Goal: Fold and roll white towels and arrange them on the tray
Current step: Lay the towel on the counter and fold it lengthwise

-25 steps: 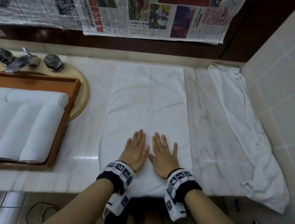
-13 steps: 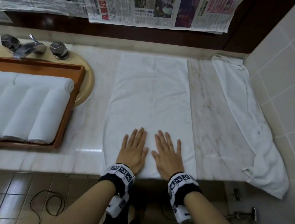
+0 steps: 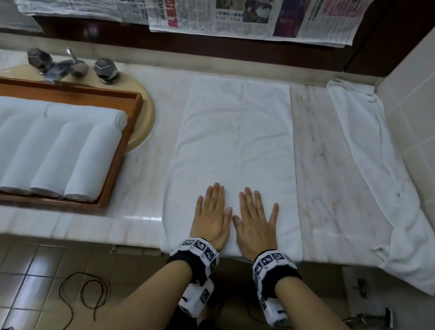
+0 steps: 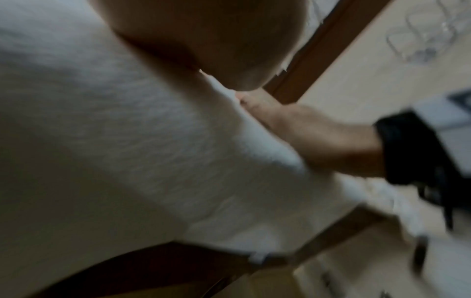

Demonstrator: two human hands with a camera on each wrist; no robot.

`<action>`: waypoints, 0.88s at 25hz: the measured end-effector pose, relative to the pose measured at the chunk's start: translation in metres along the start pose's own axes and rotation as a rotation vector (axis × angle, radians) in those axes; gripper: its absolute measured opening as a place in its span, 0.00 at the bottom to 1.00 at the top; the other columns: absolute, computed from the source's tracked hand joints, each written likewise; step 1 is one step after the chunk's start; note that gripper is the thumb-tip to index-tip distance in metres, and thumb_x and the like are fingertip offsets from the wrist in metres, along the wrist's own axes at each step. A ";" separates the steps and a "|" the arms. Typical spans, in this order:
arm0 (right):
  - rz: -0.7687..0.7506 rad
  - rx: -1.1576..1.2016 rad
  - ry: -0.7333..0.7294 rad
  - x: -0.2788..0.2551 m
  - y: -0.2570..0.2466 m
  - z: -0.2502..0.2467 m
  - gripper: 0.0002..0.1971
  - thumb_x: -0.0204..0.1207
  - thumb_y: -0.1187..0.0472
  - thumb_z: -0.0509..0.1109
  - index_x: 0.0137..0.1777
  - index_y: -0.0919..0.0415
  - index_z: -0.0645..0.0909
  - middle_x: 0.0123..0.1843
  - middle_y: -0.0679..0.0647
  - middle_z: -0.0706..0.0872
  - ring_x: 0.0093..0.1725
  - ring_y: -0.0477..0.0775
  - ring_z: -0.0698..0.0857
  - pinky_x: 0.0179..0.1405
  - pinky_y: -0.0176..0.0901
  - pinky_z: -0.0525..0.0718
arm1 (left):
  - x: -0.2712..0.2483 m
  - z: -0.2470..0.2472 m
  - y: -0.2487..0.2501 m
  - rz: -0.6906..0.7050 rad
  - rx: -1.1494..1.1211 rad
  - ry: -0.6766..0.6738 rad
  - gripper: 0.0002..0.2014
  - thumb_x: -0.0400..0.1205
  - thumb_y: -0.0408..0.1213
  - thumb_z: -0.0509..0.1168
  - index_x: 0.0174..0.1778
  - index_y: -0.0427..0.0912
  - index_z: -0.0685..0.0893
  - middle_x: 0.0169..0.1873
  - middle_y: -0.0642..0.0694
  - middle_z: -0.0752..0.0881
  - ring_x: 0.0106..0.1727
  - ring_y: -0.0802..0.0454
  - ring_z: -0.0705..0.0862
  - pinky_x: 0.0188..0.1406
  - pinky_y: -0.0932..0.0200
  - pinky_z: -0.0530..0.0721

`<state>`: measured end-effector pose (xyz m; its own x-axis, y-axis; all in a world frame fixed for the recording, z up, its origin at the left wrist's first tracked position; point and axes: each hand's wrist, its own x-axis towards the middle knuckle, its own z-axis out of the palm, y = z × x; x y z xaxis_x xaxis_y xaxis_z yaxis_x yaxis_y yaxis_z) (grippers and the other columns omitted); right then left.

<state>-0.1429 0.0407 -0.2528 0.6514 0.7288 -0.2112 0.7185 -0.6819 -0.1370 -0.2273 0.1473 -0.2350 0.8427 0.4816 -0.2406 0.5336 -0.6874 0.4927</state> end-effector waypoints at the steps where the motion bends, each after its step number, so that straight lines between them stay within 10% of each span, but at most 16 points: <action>1: 0.009 -0.003 0.016 0.000 0.002 -0.001 0.33 0.83 0.44 0.37 0.86 0.55 0.49 0.87 0.48 0.43 0.86 0.50 0.42 0.79 0.74 0.43 | -0.003 0.001 -0.010 -0.011 0.083 0.023 0.35 0.83 0.54 0.27 0.85 0.42 0.40 0.85 0.48 0.38 0.85 0.52 0.35 0.81 0.54 0.29; 15: 0.050 0.049 -0.046 0.000 -0.007 -0.009 0.33 0.81 0.44 0.31 0.86 0.53 0.41 0.87 0.45 0.37 0.85 0.49 0.36 0.78 0.73 0.32 | -0.035 -0.039 -0.094 -0.313 0.080 0.130 0.35 0.85 0.57 0.32 0.85 0.42 0.39 0.85 0.47 0.37 0.84 0.53 0.34 0.82 0.44 0.31; 22: -0.018 0.056 -0.046 0.006 0.002 -0.014 0.29 0.88 0.50 0.41 0.86 0.53 0.40 0.87 0.48 0.36 0.85 0.49 0.36 0.82 0.65 0.37 | 0.002 -0.012 -0.028 0.003 0.131 -0.015 0.29 0.89 0.51 0.36 0.86 0.47 0.39 0.85 0.52 0.37 0.84 0.54 0.34 0.82 0.48 0.31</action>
<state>-0.1338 0.0443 -0.2407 0.6256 0.7382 -0.2524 0.7146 -0.6720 -0.1946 -0.2408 0.1741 -0.2387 0.8447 0.4721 -0.2522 0.5352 -0.7543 0.3803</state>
